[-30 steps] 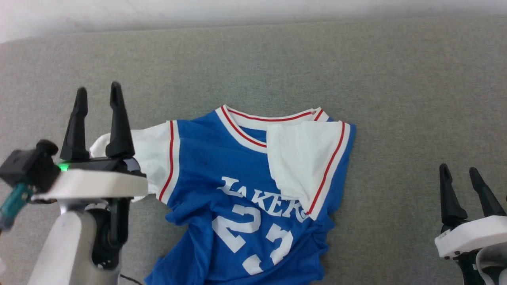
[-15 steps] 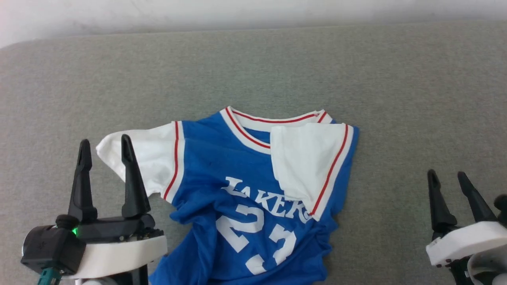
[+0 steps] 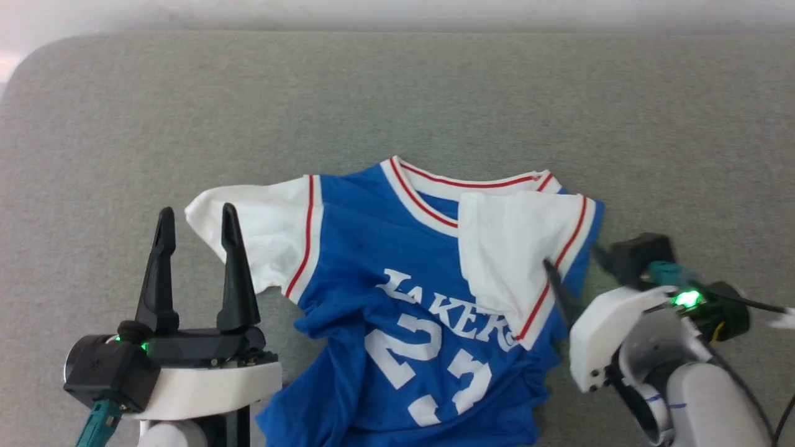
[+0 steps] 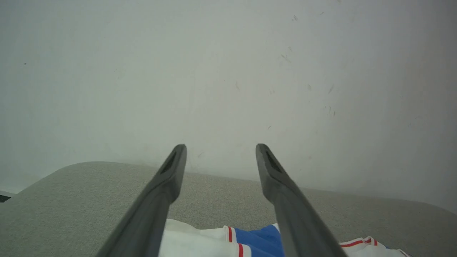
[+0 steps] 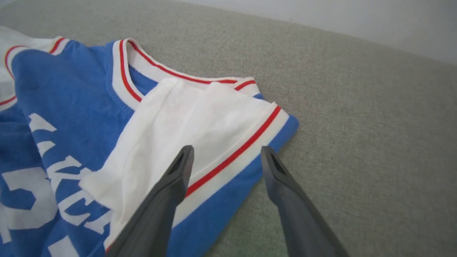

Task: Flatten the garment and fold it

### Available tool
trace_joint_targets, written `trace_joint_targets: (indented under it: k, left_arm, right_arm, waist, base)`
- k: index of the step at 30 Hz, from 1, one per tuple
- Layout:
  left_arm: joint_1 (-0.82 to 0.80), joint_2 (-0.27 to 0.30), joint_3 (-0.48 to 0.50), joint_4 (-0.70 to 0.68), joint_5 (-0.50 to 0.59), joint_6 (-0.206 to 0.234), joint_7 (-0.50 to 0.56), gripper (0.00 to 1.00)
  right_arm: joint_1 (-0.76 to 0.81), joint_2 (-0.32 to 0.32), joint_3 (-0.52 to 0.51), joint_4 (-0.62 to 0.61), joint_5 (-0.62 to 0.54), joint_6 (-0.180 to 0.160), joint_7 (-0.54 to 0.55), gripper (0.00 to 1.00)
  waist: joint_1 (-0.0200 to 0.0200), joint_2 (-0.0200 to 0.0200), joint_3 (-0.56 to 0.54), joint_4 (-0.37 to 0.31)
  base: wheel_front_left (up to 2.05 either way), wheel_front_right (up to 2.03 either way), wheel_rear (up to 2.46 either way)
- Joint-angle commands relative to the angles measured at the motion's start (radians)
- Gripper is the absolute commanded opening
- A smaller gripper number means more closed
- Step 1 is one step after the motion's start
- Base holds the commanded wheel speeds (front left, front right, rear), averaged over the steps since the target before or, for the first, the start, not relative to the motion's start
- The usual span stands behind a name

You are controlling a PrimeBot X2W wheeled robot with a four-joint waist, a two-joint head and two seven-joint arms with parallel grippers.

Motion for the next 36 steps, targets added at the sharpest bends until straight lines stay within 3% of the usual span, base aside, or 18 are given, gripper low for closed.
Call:
trace_joint_targets:
  k: [1,7,8,9,10,18,24,30,31,32,36]
  left_arm:
    - [-0.011,-0.006,0.004,0.007,0.014,-0.008,-0.005,1.0]
    - [-0.005,-0.011,-0.004,0.036,0.027,-0.02,-0.005,1.0]
    - [-0.005,-0.012,-0.007,0.04,0.029,-0.022,-0.005,1.0]
    - [-0.004,-0.012,-0.008,0.044,0.03,-0.023,-0.005,1.0]
    - [-0.003,-0.013,-0.009,0.046,0.031,-0.024,-0.005,1.0]
    - [0.009,-0.014,-0.013,0.073,0.035,-0.033,-0.005,1.0]
    - [0.01,-0.014,-0.013,0.083,0.041,-0.04,-0.005,1.0]
    - [0.014,-0.014,-0.014,0.092,0.042,-0.052,-0.005,1.0]
    - [0.013,-0.014,-0.014,0.094,0.042,-0.053,-0.005,1.0]
    - [0.012,-0.014,-0.014,0.096,0.043,-0.054,-0.005,1.0]
    - [0.007,-0.014,-0.011,0.103,0.043,-0.058,-0.005,1.0]
  right_arm:
    - [-0.01,-0.003,0.015,0.028,-0.01,-0.001,0.038,1.0]
    - [0.0,-0.032,0.076,0.124,-0.051,-0.001,0.177,1.0]
    - [0.0,-0.036,0.082,0.128,-0.054,-0.001,0.183,0.44]
    - [0.0,-0.038,0.081,0.128,-0.06,-0.001,0.18,0.18]
    - [-0.001,-0.039,0.08,0.125,-0.065,-0.001,0.173,0.0]
    - [-0.048,-0.024,0.009,0.056,-0.029,-0.001,0.074,0.0]
    - [-0.054,-0.012,-0.25,-0.035,-0.006,-0.001,0.019,0.0]
    - [0.057,-0.031,-0.437,0.011,-0.048,-0.001,0.018,0.0]
    - [0.067,-0.029,-0.459,0.032,-0.055,-0.001,0.015,0.43]
    - [0.076,-0.028,-0.478,0.058,-0.069,-0.001,0.013,1.0]
    - [0.066,-0.018,-0.51,0.121,-0.11,-0.001,-0.023,1.0]
  waist:
    - [-0.0001,-0.0001,0.01,0.025]
    - [-0.0001,-0.0001,0.008,0.057]
    - [-0.0001,-0.0001,0.007,0.059]
    - [-0.0001,-0.0001,0.005,0.061]
    - [-0.0001,-0.0001,0.004,0.061]
    - [-0.0001,-0.0001,-0.022,0.021]
    - [-0.0001,-0.0001,-0.04,-0.015]
    - [-0.0001,-0.0001,-0.037,-0.03]
    - [-0.0001,-0.0001,-0.035,-0.033]
    - [-0.0001,-0.0001,-0.034,-0.035]
    - [-0.0001,-0.0001,-0.034,-0.042]
  base:
    - [0.0,0.0,0.0]
    - [0.0,0.0,0.0]
    - [0.0,0.0,0.0]
    - [0.0,0.0,0.0]
    - [0.0,0.0,0.0]
    - [0.0,0.0,0.0]
    - [0.0,0.0,0.0]
    - [0.0,0.0,0.0]
    - [0.0,0.0,0.0]
    - [0.0,0.0,0.0]
    - [0.0,0.0,0.0]
